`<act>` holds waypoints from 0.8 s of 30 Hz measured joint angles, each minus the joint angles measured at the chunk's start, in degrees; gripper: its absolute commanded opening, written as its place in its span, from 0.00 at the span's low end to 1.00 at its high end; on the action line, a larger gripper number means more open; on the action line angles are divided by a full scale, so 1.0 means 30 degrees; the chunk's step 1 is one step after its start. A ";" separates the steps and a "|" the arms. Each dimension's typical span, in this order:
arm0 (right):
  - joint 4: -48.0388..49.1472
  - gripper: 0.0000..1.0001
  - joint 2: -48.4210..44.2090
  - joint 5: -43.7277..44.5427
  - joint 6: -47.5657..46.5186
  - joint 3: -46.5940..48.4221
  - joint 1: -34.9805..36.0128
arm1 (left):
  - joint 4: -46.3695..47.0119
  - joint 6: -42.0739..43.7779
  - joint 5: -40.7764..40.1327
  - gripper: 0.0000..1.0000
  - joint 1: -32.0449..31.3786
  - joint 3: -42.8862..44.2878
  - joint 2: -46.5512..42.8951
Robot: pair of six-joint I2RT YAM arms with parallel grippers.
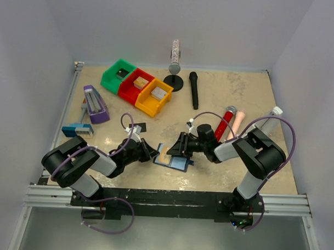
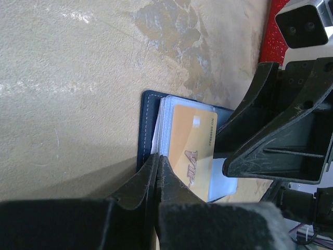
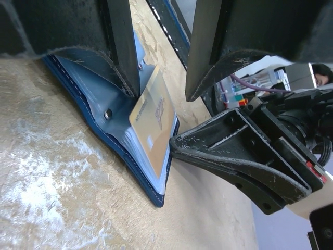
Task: Take the credit cards out of the card holder
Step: Remove the credit card from the card holder.
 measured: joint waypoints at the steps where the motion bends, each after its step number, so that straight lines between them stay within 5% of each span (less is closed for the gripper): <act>1: 0.0022 0.44 0.0000 0.0029 0.0044 -0.0007 -0.0029 | 0.0000 0.0000 -0.0007 0.00 -0.0007 -0.0015 -0.0022; 24: 0.1654 0.46 0.0117 -0.0911 0.0758 0.0386 -0.0233 | 0.0277 -0.0197 0.0291 0.00 -0.0379 -0.0423 -0.0182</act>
